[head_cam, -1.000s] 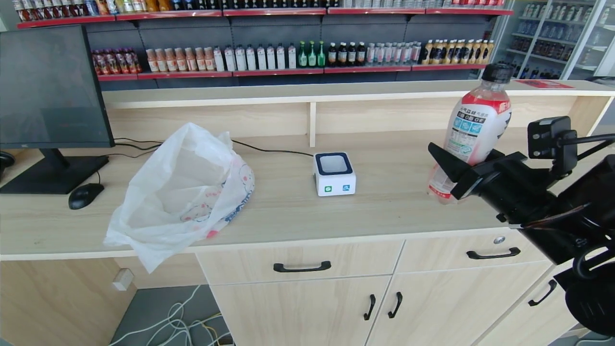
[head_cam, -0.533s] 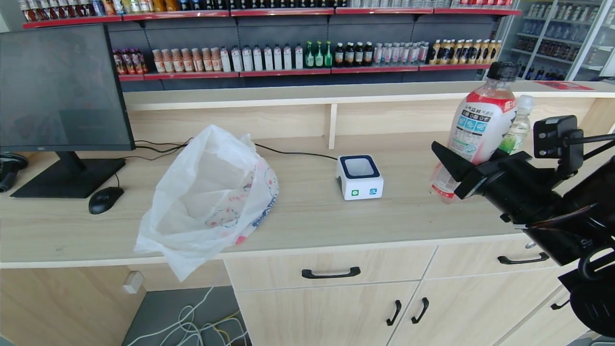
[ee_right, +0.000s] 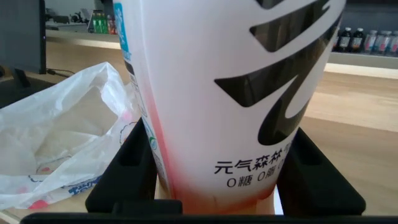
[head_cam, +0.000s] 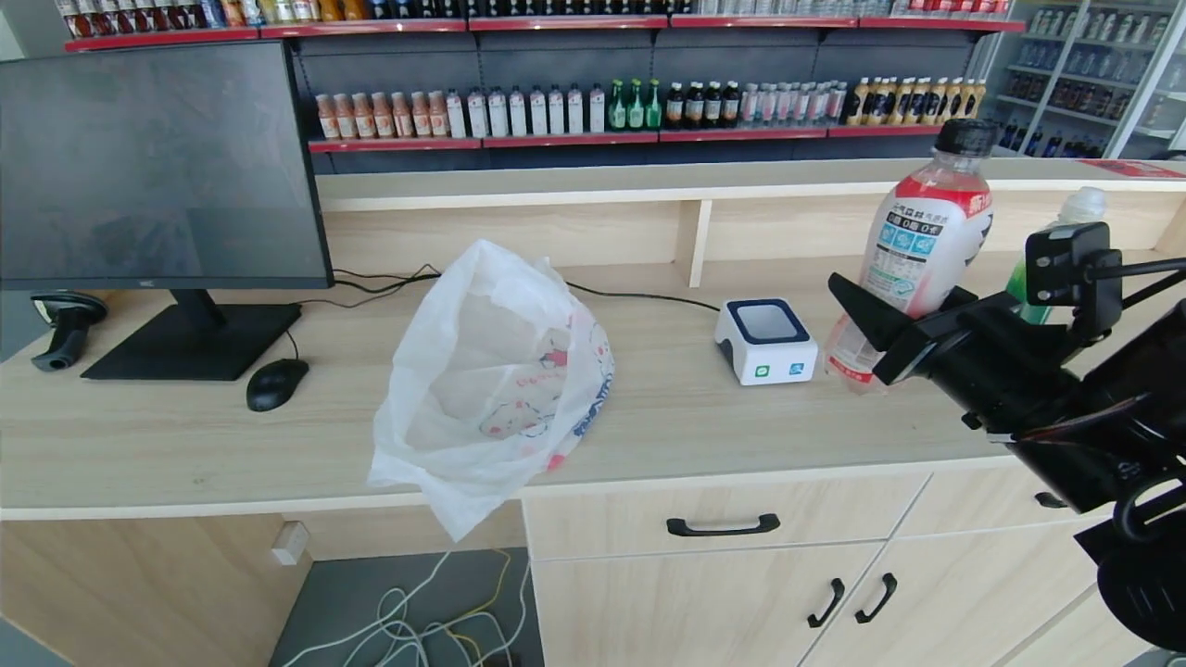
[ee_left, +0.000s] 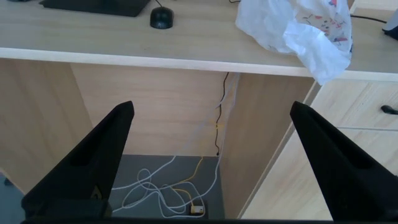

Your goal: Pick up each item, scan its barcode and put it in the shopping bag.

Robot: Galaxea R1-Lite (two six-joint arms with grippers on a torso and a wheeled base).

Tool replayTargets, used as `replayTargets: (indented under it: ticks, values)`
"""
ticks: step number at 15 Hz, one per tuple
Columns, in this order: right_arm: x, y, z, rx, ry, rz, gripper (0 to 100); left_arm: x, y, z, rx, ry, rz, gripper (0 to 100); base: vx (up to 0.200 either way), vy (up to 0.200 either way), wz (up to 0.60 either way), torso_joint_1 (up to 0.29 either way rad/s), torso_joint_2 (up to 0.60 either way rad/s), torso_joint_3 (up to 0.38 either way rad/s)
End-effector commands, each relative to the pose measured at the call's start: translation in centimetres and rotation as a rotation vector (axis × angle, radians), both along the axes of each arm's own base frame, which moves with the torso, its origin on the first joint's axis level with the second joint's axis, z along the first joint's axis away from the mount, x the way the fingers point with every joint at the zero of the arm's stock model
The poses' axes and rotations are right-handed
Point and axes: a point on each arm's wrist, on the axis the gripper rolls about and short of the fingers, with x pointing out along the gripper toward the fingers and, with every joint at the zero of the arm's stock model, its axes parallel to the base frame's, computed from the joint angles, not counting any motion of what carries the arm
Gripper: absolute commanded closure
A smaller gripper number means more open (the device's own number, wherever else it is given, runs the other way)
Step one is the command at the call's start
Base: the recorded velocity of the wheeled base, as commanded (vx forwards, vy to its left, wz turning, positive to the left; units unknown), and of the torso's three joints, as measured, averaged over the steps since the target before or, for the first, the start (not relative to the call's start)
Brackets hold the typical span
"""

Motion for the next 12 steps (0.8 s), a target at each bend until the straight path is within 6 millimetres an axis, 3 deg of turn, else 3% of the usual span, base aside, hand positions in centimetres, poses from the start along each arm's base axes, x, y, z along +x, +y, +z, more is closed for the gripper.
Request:
replayTargets:
  ticks: [1, 5, 12]
  values:
    - [0.06, 0.0, 0.03, 0.0, -0.002, -0.001, 100, 0.01, 0.0, 0.01, 0.0, 0.0, 0.001, 0, 0.0, 0.0, 0.0, 0.0, 0.0, 0.0]
    - [0.07, 0.09, 0.21, 0.003, -0.01, 0.002, 100, 0.0, 0.0, 0.01, -0.001, -0.001, 0.001, 0, 0.0, 0.0, 0.0, 0.0, 0.0, 0.0]
    - [-0.09, 0.1, 0.2, 0.002, -0.008, 0.005, 100, 0.01, 0.0, 0.01, 0.0, 0.0, 0.001, 0, 0.0, 0.0, 0.6, 0.003, 0.0, 0.002]
